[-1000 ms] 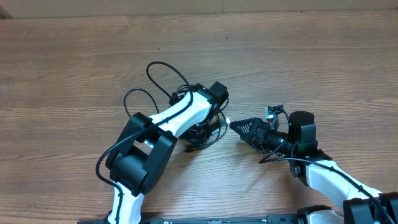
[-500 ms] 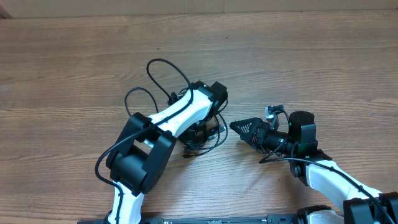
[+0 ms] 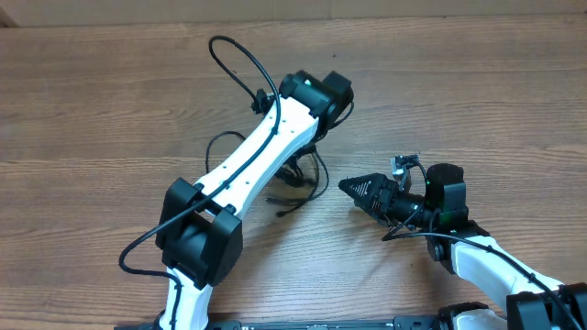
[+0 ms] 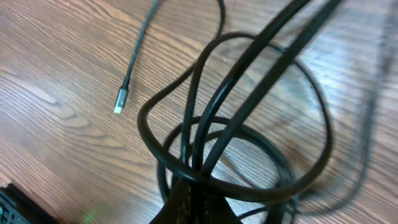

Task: Untangle cables

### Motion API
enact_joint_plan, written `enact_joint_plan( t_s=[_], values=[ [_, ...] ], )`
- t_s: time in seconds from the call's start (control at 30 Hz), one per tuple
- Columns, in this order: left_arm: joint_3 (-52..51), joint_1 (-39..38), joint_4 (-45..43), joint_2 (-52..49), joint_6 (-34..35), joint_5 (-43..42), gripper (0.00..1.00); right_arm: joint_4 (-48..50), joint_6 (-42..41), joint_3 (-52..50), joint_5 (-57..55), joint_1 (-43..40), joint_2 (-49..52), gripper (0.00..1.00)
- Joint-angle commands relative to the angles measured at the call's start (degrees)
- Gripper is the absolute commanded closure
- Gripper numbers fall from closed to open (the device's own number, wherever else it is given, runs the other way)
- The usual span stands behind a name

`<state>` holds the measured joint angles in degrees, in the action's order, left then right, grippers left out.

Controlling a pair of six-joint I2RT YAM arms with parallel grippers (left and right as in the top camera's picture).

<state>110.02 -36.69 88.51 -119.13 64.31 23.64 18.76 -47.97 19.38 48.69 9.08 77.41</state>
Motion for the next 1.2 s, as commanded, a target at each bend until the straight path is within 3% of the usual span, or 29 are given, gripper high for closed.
enact_joint_plan(
  t_s=[0.0, 0.27, 0.6, 0.9, 1.17],
  values=[
    [6.45, 0.81, 2.64, 3.39, -0.42, 2.05, 0.95, 0.59, 0.55, 0.2, 0.76, -0.15, -0.28, 0.0],
    [14.12, 3.54, 5.75, 6.88, -0.42, -2.97, 0.96, 11.63, 0.04, 0.39, 8.24, -0.15, -0.31, 0.0],
    [16.9, 12.33, 5.49, 12.31, -0.42, -18.6, 0.96, 8.83, 0.04, 8.35, 10.56, -0.15, -0.31, 0.0],
    [16.9, 17.9, 5.22, 13.4, -0.39, -29.42, 0.96, -8.68, 4.55, 24.3, 7.32, -0.15, -0.31, 0.0],
    [16.9, 17.92, 3.65, 13.4, 5.07, -45.92, 0.95, -44.52, 27.58, 43.78, -6.67, -0.15, -0.44, 0.0]
  ],
)
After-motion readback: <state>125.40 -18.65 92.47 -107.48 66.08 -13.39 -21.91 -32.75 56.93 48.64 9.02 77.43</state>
